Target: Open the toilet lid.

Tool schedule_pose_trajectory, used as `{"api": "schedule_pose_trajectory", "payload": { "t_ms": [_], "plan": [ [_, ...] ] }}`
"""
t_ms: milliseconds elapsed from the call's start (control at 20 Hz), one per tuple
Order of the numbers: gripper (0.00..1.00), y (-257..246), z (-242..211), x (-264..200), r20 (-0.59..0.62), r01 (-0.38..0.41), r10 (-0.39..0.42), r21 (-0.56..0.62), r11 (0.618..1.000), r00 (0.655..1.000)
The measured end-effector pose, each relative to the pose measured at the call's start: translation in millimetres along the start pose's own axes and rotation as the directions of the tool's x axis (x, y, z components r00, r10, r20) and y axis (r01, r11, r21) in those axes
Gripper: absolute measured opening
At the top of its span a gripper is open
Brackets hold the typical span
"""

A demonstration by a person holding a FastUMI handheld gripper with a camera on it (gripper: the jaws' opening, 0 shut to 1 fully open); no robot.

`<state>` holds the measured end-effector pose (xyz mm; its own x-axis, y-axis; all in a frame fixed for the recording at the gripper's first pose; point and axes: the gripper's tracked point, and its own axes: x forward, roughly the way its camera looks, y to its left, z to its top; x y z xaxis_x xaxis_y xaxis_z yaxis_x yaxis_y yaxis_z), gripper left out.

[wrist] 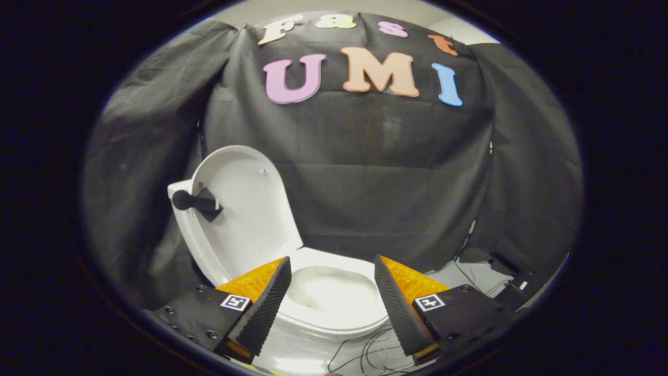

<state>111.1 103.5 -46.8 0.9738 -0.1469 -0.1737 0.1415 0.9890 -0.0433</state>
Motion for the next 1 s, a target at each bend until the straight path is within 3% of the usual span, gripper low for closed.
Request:
{"api": "schedule_pose_trajectory", "payload": {
  "t_ms": [250,500,1000],
  "plan": [
    [0.98,-39.8,21.3,-14.0,0.1,0.087,-0.09,0.036,0.996,0.991],
    [0.97,-83.9,3.9,-27.1,0.078,0.19,-0.2,0.12,0.974,0.977],
    [0.98,-65.4,-15.3,-22.8,0.027,0.158,-0.16,0.085,0.984,0.987]
  ]
}}
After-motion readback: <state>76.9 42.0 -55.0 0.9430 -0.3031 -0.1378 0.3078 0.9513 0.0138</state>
